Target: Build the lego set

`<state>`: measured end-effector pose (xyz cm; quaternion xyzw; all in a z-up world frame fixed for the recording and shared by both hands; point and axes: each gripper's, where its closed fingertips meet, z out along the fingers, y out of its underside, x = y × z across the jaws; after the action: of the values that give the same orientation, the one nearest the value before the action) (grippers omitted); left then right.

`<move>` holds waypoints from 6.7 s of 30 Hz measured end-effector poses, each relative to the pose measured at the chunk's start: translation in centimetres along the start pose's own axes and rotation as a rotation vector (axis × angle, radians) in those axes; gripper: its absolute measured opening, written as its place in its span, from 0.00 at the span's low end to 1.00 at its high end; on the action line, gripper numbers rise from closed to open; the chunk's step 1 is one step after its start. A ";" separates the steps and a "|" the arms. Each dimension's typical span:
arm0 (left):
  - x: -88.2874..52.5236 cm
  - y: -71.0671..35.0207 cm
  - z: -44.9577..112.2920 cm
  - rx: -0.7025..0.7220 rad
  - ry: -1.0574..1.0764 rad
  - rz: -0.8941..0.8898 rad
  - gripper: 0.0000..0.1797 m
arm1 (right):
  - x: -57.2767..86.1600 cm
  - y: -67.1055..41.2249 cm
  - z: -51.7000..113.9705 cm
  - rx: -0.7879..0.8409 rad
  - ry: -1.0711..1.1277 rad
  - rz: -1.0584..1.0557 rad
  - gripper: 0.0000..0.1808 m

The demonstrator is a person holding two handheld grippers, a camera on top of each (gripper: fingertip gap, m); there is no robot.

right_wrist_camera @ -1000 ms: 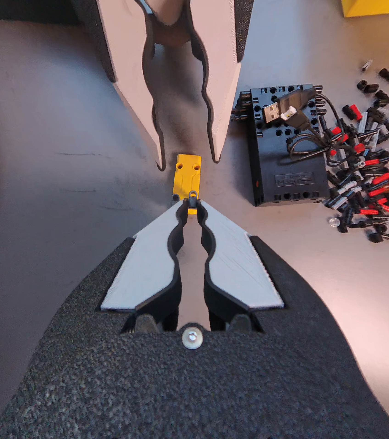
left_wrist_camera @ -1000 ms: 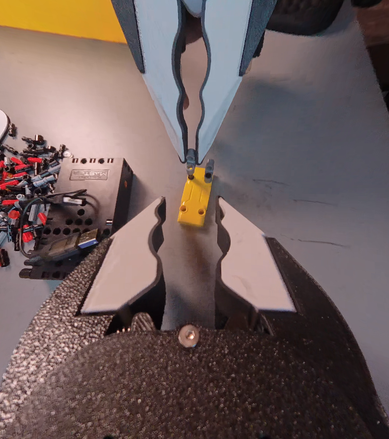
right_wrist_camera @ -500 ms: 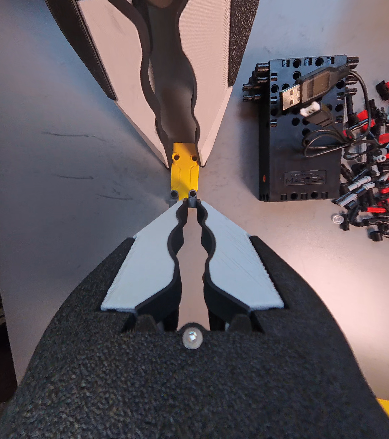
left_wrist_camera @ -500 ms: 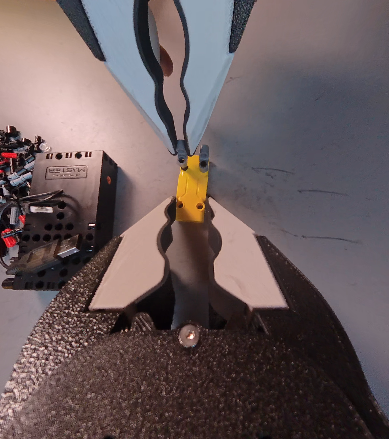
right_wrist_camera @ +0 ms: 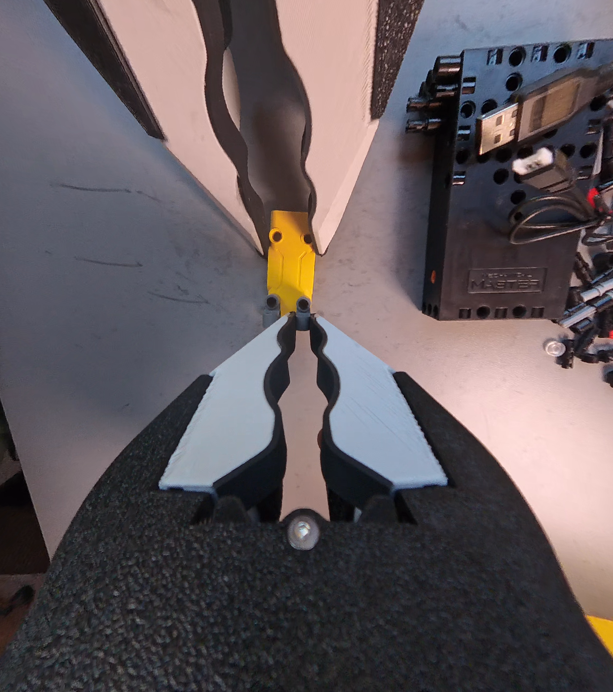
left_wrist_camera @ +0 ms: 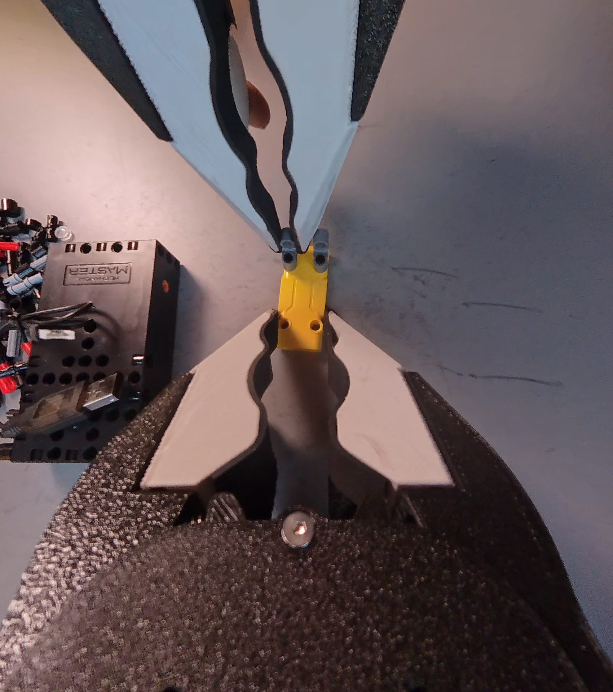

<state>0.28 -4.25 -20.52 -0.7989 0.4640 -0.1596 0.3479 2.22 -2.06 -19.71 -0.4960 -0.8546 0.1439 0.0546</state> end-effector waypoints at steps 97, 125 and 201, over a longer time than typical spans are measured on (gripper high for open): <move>0.5 0.1 -0.1 0.005 0.011 0.043 0.13 | -1.8 1.0 -2.8 0.553 0.011 -0.037 0.17; -5.0 -3.3 -6.7 0.414 -0.233 -0.034 0.20 | -1.1 -3.5 -3.8 0.789 0.008 -0.151 0.13; -27.8 -2.4 -19.0 0.810 -0.866 -0.776 0.08 | 28.7 -0.2 -23.5 0.919 1.272 0.388 0.62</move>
<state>-23.61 12.46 -3.54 -0.7059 -0.1303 -0.1001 0.6890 -6.84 27.16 1.28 -0.5504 -0.4139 0.1778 0.7029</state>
